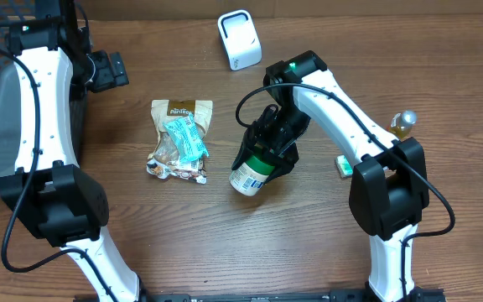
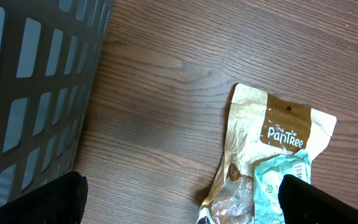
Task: Scan the item barcode
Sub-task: 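Tilt the jar and raise it toward the white scanner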
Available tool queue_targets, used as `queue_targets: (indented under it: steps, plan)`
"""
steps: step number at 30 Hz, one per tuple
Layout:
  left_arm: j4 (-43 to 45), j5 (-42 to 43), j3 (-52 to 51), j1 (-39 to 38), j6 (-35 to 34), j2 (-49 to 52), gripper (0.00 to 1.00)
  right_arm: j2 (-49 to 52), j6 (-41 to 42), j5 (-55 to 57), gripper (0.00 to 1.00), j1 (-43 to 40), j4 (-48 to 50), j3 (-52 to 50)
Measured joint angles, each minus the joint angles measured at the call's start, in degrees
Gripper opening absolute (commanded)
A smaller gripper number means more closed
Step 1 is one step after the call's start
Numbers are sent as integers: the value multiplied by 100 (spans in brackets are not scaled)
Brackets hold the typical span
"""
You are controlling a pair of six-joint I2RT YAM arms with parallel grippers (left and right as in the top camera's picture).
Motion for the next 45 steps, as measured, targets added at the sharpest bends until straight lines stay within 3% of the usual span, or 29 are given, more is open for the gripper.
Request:
queue_targets:
  steps: [31, 37, 45]
  plan:
    - [0, 0, 0, 0, 0, 0, 100, 0, -4, -264, 28, 0, 55, 0]
    - [0, 0, 0, 0, 2, 0, 100, 0, -22, 944, 4, 7, 883, 0]
    - [0, 0, 0, 0, 0, 0, 100, 2, -26, 2288, 4, -138, 2999, 101]
